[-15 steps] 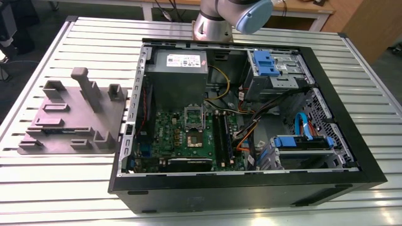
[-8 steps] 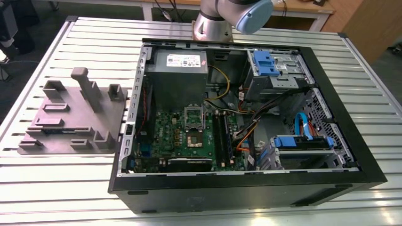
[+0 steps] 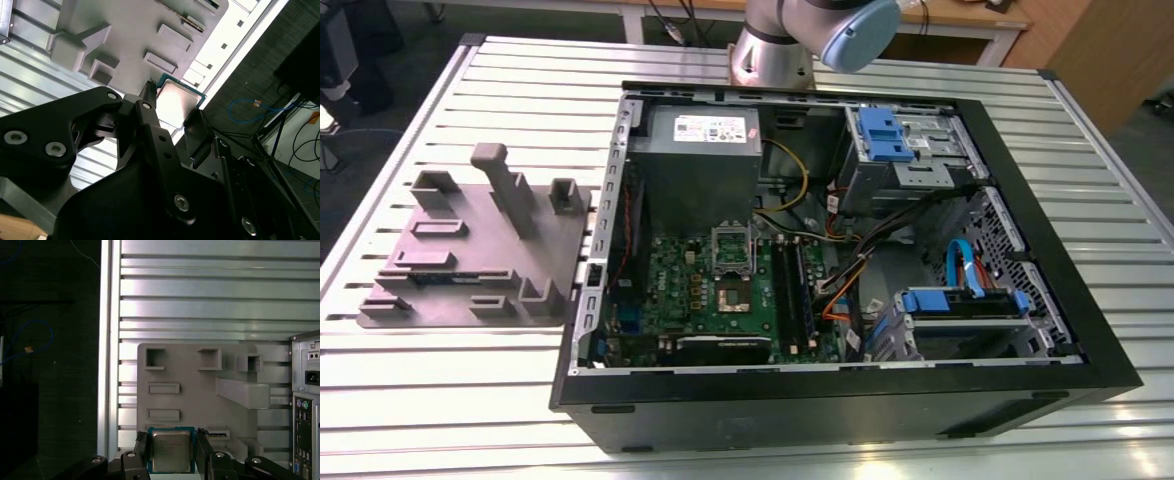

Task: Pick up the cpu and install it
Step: 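Pick up the cpu and move it towards the insertion slot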

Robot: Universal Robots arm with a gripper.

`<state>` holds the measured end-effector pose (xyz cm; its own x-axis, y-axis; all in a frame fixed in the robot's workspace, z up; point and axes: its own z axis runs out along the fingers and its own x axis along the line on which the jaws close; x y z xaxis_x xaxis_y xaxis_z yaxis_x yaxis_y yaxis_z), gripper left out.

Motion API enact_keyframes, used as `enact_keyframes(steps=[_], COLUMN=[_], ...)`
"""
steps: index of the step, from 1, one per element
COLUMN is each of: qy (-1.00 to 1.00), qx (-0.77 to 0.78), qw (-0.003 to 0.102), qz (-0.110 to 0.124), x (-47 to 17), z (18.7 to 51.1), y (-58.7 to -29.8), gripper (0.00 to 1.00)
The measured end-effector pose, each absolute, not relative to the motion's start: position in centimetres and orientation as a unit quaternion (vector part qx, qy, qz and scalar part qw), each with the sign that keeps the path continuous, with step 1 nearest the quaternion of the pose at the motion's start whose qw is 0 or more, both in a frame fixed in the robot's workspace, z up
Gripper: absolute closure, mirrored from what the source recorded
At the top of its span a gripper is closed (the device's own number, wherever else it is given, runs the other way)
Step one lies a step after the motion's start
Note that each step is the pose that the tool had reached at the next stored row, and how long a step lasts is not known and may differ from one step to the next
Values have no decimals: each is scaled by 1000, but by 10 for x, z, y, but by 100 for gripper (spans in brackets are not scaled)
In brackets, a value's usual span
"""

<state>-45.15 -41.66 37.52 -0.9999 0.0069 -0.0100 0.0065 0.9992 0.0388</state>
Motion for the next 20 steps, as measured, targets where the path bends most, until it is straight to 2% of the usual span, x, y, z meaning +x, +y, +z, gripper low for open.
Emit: enact_keyframes(steps=[20], qy=[1000], qx=[3], qw=[5], qz=[19], x=[-440], z=[375], y=[-417], gripper=[53])
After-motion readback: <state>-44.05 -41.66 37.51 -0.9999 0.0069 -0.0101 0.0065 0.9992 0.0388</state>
